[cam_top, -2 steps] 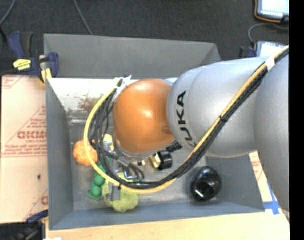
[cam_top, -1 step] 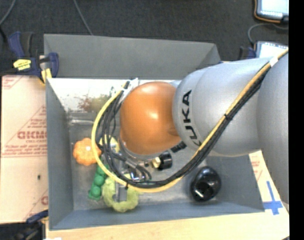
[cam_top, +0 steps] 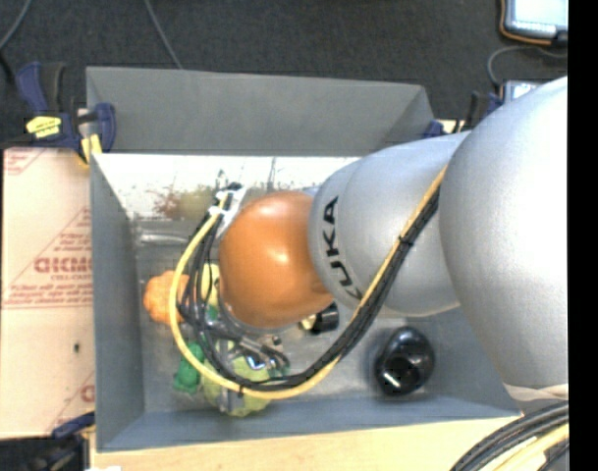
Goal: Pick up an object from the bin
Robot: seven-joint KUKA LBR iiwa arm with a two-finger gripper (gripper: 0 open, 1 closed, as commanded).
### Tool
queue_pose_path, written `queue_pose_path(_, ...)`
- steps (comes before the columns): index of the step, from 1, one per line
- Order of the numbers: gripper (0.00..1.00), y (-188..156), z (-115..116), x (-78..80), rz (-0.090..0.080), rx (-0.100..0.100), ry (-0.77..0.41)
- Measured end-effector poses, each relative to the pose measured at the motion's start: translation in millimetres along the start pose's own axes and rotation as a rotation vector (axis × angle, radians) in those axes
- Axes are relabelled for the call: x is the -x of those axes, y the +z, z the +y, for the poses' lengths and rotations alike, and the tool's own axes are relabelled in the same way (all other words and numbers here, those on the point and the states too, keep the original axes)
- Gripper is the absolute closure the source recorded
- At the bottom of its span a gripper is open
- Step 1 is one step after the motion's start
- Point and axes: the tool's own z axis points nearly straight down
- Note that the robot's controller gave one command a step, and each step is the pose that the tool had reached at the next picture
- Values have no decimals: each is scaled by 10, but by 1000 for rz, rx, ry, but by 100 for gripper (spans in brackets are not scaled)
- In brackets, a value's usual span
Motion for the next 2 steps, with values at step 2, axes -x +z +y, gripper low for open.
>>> queue_pose_path(2,100,559,162,634,2,6,-306)
